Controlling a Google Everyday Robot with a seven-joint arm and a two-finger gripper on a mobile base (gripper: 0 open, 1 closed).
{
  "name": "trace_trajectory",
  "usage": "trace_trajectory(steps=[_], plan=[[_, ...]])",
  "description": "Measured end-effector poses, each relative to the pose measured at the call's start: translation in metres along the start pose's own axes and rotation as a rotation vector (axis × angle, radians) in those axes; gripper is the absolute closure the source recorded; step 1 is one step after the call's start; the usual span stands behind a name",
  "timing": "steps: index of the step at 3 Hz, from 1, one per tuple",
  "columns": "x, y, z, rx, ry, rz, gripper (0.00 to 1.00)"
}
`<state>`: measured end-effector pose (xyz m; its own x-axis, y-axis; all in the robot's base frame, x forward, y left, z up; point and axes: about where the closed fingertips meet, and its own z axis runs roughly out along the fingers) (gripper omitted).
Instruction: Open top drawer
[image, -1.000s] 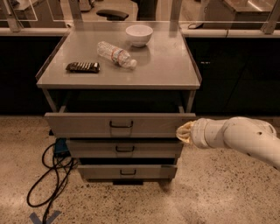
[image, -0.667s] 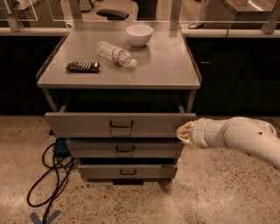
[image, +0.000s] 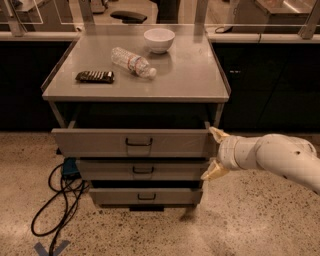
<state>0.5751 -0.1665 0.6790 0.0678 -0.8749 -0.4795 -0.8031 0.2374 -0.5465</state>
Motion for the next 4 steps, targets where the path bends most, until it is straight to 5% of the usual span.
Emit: trace_trajectory(steps=[2, 4], plan=[[-0.005, -0.009, 0.006, -0.006, -0.009, -0.009, 0.0], [-0.015, -0.047, 0.062, -0.132, -0.028, -0.047, 0.0]])
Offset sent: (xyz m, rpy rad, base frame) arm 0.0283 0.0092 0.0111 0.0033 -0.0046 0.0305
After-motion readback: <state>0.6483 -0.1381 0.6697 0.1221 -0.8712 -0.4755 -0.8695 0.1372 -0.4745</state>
